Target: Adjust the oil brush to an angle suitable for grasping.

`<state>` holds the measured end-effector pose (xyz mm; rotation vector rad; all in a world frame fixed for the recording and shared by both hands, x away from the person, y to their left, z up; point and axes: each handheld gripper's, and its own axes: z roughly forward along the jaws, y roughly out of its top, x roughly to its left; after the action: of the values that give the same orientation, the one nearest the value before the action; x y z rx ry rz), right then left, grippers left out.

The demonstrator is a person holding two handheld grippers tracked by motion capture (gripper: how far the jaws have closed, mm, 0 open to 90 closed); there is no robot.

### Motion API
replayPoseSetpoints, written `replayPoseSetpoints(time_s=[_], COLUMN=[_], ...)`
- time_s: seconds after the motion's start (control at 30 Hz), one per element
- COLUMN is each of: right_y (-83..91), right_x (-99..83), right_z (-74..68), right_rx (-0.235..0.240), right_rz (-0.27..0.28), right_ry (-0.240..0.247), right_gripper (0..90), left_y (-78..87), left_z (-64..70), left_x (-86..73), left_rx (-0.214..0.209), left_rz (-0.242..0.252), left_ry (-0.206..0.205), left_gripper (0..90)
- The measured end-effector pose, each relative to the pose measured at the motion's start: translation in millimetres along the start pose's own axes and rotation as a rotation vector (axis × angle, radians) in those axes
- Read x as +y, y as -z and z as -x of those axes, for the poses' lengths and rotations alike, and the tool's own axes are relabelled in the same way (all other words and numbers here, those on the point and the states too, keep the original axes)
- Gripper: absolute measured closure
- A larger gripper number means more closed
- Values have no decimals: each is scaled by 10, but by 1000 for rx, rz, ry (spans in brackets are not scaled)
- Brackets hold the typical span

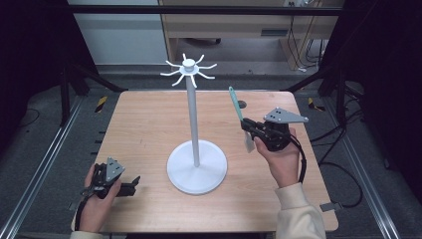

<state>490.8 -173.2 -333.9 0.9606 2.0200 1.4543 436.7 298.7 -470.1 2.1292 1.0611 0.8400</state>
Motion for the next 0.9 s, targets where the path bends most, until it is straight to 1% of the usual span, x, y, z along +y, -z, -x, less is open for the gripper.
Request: replayPoseSetpoints(time_s=[0.17,0.3,0.33,0.37,0.4,0.43,0.5,0.53,0.57,0.6,0.7,0.83,0.9], right_y=[49,94,94,123,123,160,176,219,219,248,279,328,357], right_x=[19,56,56,86,86,130,146,191,191,222,253,304,327], right_z=[-61,-105,-105,-136,-136,-170,-183,-212,-212,-239,-270,-329,-366], right_rx=[0,7,7,14,14,22,22,37,37,44,55,70,75], right_rz=[23,52,52,68,68,87,95,117,117,138,152,168,177], right_ry=[10,1,1,0,0,5,4,2,2,1,7,33,37], right_gripper=[825,825,825,825,825,825,825,824,824,825,825,825,825], left_y=[2,3,3,3,2,2,2,2,2,5,3,-4,-9], left_z=[5,5,5,4,3,2,2,3,3,2,-2,11,17], left_x=[2,1,1,0,-1,-1,-2,-3,-4,-4,-4,5,9], left_rx=[-7,-9,-9,-9,-8,-8,-8,-6,-6,-6,-4,-7,-7], left_rz=[2,4,4,5,5,5,3,2,2,2,4,2,1], left_ry=[1,4,4,4,4,5,3,1,1,3,5,-1,-3], left_gripper=[29,29,29,29,29,29,29,29,29,29,29,29,29])
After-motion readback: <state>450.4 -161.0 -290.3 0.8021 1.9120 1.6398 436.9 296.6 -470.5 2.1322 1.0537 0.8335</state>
